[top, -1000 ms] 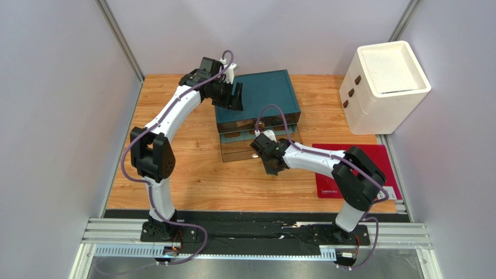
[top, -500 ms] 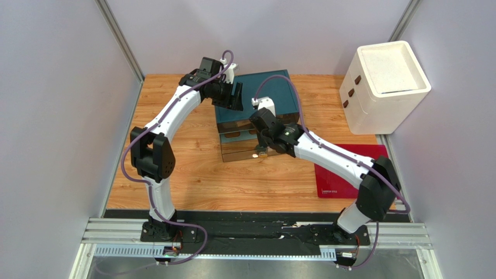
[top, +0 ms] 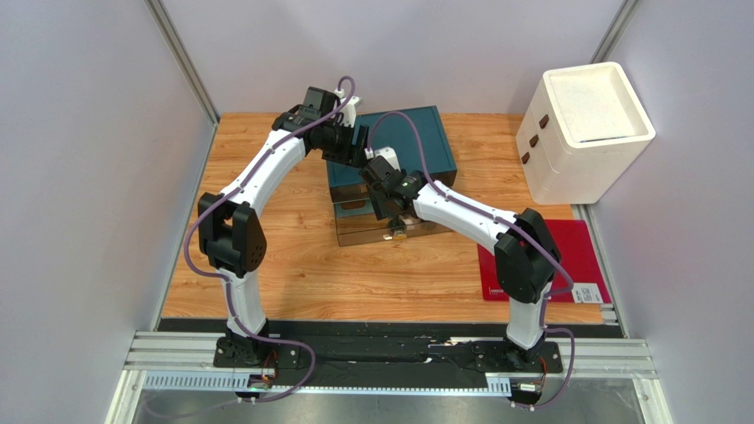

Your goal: Organize the makeup

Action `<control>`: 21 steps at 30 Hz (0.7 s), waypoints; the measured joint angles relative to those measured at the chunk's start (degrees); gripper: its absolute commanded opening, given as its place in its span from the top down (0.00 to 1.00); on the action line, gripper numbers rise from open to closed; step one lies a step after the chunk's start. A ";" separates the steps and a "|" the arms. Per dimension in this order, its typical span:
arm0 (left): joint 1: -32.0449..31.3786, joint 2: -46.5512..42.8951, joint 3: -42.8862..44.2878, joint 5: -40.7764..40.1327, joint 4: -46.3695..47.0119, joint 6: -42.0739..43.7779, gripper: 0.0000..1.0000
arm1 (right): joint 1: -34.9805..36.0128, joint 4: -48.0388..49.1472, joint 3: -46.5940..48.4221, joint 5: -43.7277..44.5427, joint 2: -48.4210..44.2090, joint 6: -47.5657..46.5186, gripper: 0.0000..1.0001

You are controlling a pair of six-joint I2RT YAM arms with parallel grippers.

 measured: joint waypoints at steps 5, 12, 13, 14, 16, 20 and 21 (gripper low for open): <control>0.00 0.00 0.00 0.00 0.00 0.00 0.23 | 0.00 0.17 -0.92 0.31 -1.86 0.37 0.43; 0.00 0.00 0.00 0.04 0.02 -0.04 0.23 | -0.72 1.60 -10.32 0.90 -12.31 5.25 1.00; 0.00 0.00 0.00 0.04 0.02 -0.04 0.23 | -1.01 1.57 -11.37 0.68 -13.49 5.92 1.00; 0.00 0.00 0.00 0.02 0.02 -0.04 0.23 | -1.60 1.57 -12.72 -0.13 -15.15 7.30 1.00; 0.00 0.00 0.00 0.02 0.02 -0.04 0.23 | -3.43 1.90 -15.30 -2.01 -18.16 10.16 1.00; 0.00 0.00 0.00 0.00 0.02 -0.02 0.23 | -7.63 3.50 -21.05 -8.04 -22.58 16.85 1.00; 0.00 0.00 0.00 0.00 0.02 -0.02 0.23 | -9.05 4.20 -23.47 -10.88 -23.91 19.10 1.00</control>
